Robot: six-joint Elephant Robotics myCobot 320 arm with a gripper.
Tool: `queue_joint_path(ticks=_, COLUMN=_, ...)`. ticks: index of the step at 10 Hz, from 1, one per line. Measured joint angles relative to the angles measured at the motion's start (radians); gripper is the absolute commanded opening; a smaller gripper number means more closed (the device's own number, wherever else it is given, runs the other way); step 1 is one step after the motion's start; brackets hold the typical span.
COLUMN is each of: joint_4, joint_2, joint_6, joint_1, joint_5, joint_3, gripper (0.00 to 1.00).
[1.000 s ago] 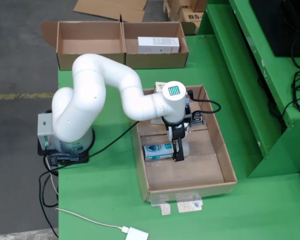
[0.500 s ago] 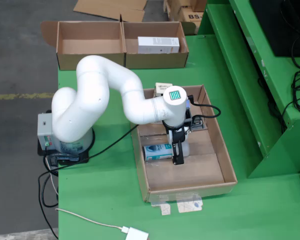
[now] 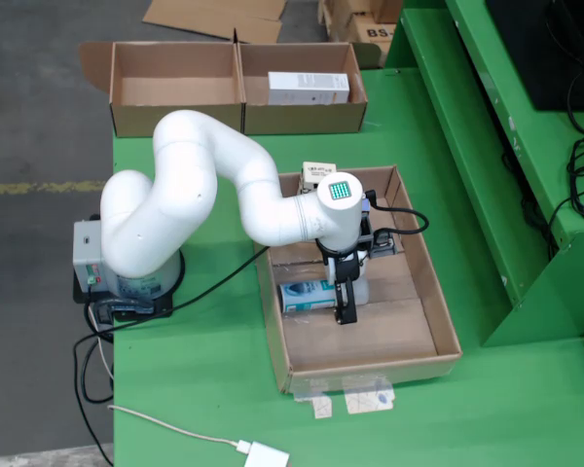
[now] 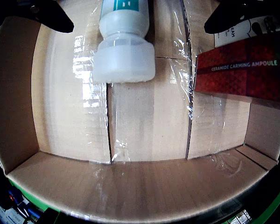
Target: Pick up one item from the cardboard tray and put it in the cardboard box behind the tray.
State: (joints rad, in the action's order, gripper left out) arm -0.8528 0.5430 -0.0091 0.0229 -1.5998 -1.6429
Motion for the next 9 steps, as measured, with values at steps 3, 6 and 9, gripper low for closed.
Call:
queue_joint_path(ticks=3, joint_4=-0.015, joint_2=0.028, joint_6=0.000, joint_1=0.009, joint_5=0.000, joint_3=-0.001, gripper=1.00)
queue_joint_path(ticks=6, joint_4=-0.055, joint_2=0.045, joint_6=-0.002, joint_1=0.012, joint_5=0.000, joint_3=-0.021, gripper=1.00)
queue_joint_path(ticks=9, joint_4=-0.098, joint_2=0.080, joint_6=-0.002, joint_1=0.020, joint_5=0.001, joint_3=-0.034, gripper=1.00)
